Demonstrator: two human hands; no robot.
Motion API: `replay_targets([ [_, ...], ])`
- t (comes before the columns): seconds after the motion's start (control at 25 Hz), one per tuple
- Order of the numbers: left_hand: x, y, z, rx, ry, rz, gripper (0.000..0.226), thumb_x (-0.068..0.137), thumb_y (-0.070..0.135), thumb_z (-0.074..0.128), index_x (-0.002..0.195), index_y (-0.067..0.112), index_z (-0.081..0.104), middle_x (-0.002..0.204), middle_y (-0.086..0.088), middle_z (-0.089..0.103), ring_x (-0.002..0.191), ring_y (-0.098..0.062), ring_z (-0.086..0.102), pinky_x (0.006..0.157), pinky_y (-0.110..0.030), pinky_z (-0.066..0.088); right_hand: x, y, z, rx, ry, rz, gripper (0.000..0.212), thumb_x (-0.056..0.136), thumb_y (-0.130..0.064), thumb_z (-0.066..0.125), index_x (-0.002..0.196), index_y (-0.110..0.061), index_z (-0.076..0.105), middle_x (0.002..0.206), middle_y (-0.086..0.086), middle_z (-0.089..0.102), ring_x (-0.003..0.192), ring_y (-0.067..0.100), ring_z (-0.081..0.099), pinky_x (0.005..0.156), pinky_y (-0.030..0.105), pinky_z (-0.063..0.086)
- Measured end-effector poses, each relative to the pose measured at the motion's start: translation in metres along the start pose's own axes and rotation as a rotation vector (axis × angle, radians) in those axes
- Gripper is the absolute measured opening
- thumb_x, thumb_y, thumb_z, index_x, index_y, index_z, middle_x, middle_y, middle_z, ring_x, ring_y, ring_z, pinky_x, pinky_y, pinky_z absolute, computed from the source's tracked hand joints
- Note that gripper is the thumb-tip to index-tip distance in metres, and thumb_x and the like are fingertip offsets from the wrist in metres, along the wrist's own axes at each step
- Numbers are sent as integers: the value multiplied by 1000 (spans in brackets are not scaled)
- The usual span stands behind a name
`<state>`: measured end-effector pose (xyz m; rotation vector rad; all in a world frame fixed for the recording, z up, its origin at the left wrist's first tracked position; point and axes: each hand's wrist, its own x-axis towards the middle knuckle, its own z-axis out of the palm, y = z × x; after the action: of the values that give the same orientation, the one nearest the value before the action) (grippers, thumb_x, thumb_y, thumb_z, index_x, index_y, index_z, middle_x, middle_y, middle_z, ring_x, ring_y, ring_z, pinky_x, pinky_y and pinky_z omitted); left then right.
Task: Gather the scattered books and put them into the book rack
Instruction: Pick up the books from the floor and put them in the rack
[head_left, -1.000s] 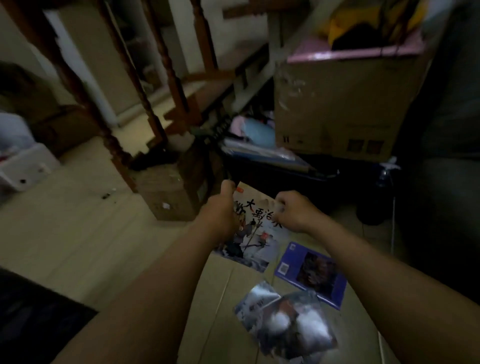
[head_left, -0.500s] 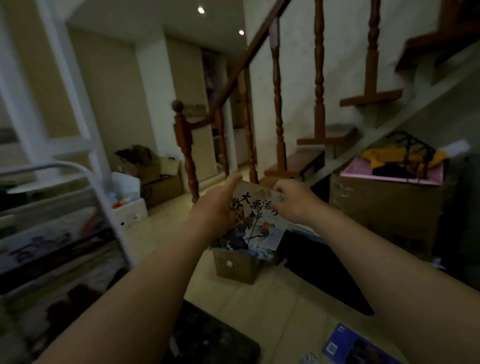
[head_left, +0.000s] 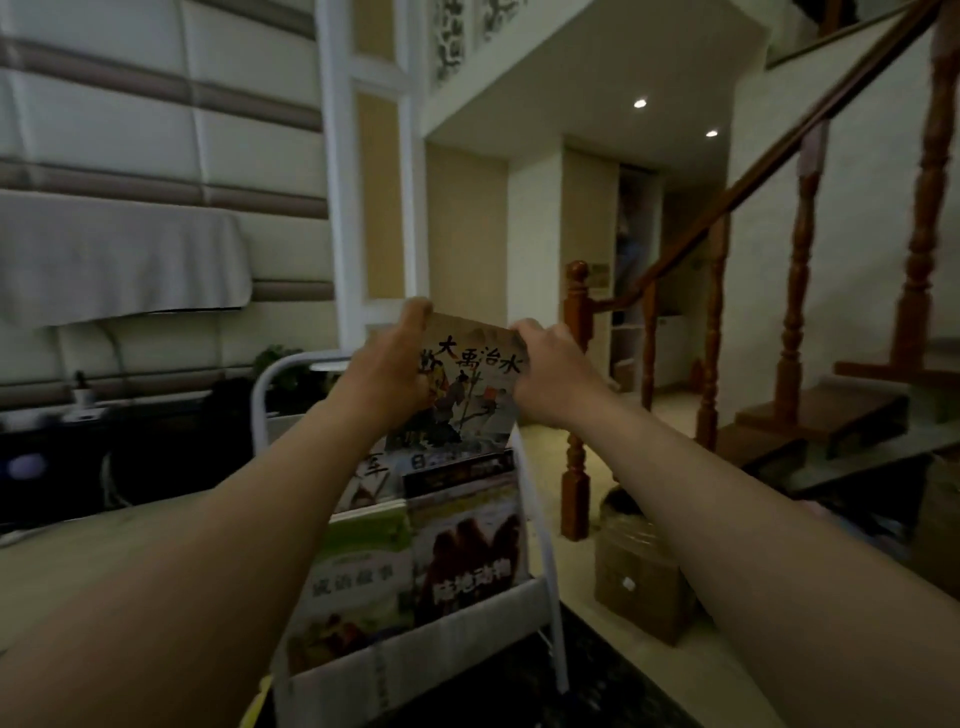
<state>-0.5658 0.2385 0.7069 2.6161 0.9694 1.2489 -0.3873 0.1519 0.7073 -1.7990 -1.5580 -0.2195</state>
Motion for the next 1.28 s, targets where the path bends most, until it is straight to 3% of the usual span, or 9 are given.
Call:
replay_targets([
  [0.08, -10, -28, -19, 83, 35, -43, 64, 83, -2, 61, 129, 26, 26, 94, -11, 59, 76, -27, 63, 68, -48, 59, 7, -29, 23, 47, -55, -52, 63, 88, -12, 60, 145, -27, 36, 124, 4, 33, 108, 28, 46, 86, 30, 47],
  [0.2, -26, -67, -31, 202, 85, -108, 62, 81, 2, 63, 125, 23, 25, 97, -15, 60, 79, -33, 63, 67, -48, 58, 14, -58, 55, 36, -120, -109, 72, 87, -11, 61, 150, -27, 31, 135, 7, 30, 121, 33, 44, 100, 37, 45],
  [0.32, -43, -92, -31, 223, 105, -161, 50, 82, 6, 62, 119, 17, 30, 105, -14, 50, 82, -34, 57, 69, -47, 54, 19, -74, 78, 63, -196, -138, 72, 88, -9, 60, 151, -25, 30, 146, 7, 24, 132, 33, 35, 100, 34, 41],
  [0.48, -54, -117, -20, 326, 110, -199, 42, 87, 7, 59, 119, 11, 33, 115, -17, 43, 71, -34, 56, 60, -44, 52, 24, -79, 109, 99, -304, -112, 77, 86, -5, 58, 154, -22, 27, 155, 3, 12, 141, 34, 28, 108, 39, 41],
  [0.6, -60, -136, -2, 468, 104, -186, 30, 88, 7, 58, 111, 9, 39, 103, -15, 47, 63, -25, 51, 54, -37, 47, 23, -75, 128, 96, -355, -77, 79, 86, -5, 59, 155, -20, 24, 157, 0, 6, 144, 35, 24, 110, 40, 39],
  [0.76, -67, -152, 17, 796, 67, -142, 30, 71, 13, 73, 94, 11, 53, 84, -11, 54, 70, -29, 54, 59, -35, 34, 18, -65, 150, 52, -421, -56, 81, 84, -6, 59, 155, -25, 23, 159, 0, 2, 144, 38, 24, 111, 48, 40],
  [0.96, -72, -156, 28, 962, 11, -159, 46, 76, 23, 69, 118, 13, 52, 109, -11, 52, 96, -28, 48, 79, -36, 37, 15, -64, 171, -95, -505, -48, 83, 88, -8, 60, 156, -26, 16, 163, 4, -12, 141, 42, 30, 106, 47, 45],
  [1.08, -73, -158, 32, 1023, -15, -132, 52, 78, 27, 70, 124, 11, 50, 117, -11, 47, 103, -28, 45, 83, -37, 36, 15, -62, 182, -169, -517, -73, 83, 90, -13, 62, 157, -23, 14, 162, 7, -2, 141, 41, 30, 109, 48, 41],
  [1.28, -70, -159, 40, 1054, -68, -78, 44, 86, 28, 62, 125, 13, 49, 125, -10, 43, 112, -28, 42, 91, -38, 33, 18, -53, 192, -275, -513, -111, 91, 91, -21, 65, 159, -23, 4, 162, 9, 9, 143, 38, 25, 113, 48, 35],
])
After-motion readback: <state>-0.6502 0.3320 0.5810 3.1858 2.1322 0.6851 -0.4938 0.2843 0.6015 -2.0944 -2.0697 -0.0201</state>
